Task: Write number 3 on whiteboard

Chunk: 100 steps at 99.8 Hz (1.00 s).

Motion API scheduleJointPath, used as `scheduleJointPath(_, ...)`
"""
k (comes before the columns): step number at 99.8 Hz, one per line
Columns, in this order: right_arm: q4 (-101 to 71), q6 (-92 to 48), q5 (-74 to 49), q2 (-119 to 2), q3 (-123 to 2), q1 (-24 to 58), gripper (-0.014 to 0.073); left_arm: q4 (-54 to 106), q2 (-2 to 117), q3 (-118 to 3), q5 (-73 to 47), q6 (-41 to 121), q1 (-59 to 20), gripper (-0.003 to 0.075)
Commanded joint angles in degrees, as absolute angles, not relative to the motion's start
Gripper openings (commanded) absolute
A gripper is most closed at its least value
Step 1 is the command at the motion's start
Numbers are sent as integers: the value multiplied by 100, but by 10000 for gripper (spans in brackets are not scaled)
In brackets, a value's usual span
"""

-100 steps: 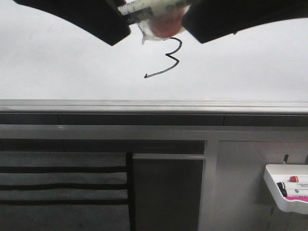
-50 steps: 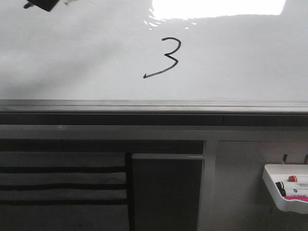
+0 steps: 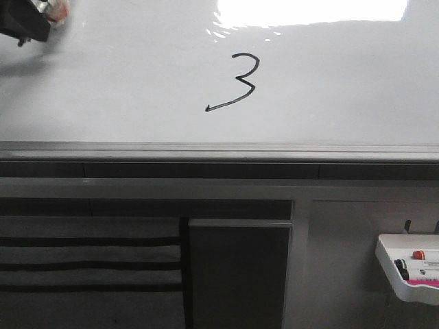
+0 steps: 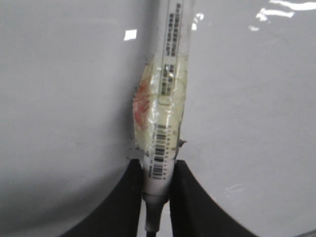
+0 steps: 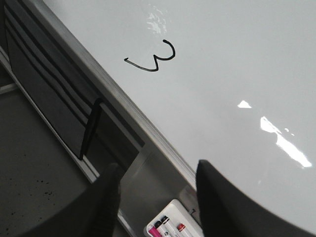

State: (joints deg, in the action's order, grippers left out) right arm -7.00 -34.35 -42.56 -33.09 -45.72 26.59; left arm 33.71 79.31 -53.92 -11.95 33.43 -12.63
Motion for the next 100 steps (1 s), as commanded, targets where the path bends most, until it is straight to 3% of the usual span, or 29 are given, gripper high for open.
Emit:
scheduleJointPath(1, -755, -3412, -3889, -3339, -4718, 2630, 316, 3505, 8001, -5537, -807, 3288, -1242, -20)
scheduleJointPath(43, -755, -3412, -3896, -3339, -4718, 2630, 316, 3532, 8115, -5537, -1013, 3288, -1242, -8)
scheduleJointPath(57, -806, -2959, -3863, -3349, -4718, 2630, 316, 3449, 8076, -5549, -1054, 3288, -1242, 132)
scheduleJointPath(76, -806, -2354, -4138, -3396, -4718, 2630, 316, 3064, 7655, -5584, -1464, 3288, -1242, 427)
scheduleJointPath(83, -806, -2063, -4312, -3396, -4718, 2630, 316, 2698, 7367, -5584, -1843, 3288, -1242, 464)
scheduleJointPath(100, -480, -312, -4428, -3396, -4718, 2630, 314, 1695, 6507, -5584, -3053, 3213, -1242, 456)
